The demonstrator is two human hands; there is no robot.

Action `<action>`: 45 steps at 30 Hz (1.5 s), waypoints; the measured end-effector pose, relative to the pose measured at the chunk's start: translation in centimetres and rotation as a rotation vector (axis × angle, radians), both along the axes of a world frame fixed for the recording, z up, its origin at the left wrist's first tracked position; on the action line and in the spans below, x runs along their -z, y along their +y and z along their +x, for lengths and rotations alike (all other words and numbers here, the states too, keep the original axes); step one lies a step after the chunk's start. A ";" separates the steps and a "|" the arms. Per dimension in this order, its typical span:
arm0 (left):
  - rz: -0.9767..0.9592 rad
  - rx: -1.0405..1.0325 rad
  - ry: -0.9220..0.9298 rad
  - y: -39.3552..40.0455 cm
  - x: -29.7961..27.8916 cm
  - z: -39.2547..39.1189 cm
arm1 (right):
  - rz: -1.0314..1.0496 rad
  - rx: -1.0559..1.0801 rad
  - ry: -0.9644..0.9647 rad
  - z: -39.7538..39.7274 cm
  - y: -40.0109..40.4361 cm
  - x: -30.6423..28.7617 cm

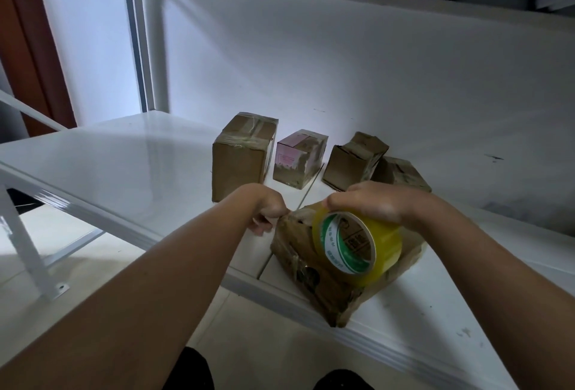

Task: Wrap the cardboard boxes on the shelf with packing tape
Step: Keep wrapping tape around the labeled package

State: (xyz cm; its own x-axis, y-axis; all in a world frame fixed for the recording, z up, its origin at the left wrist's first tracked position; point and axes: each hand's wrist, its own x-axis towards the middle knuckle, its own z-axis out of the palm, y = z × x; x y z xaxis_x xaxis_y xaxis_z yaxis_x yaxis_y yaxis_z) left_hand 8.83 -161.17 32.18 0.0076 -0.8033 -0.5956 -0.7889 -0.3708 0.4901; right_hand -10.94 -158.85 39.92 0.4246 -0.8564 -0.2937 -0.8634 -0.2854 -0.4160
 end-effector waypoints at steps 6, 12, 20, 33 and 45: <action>-0.389 -0.039 -0.175 -0.2 -1.2 0.1 | -0.004 -0.002 0.028 0.8 -0.4 0.2; -0.207 0.148 -0.148 1.1 -0.9 -3.6 | 0.011 -0.016 -0.013 0.5 0.1 0.0; -0.381 0.228 -0.487 0.8 1.5 -4.3 | 0.282 0.089 -0.577 -3.6 1.6 2.8; -0.332 0.258 -0.821 2.0 0.0 -5.7 | 0.470 0.142 -0.009 -6.4 4.6 3.0; -0.714 0.686 -0.815 3.4 0.9 -12.4 | 0.348 0.131 -0.066 -6.0 3.0 5.4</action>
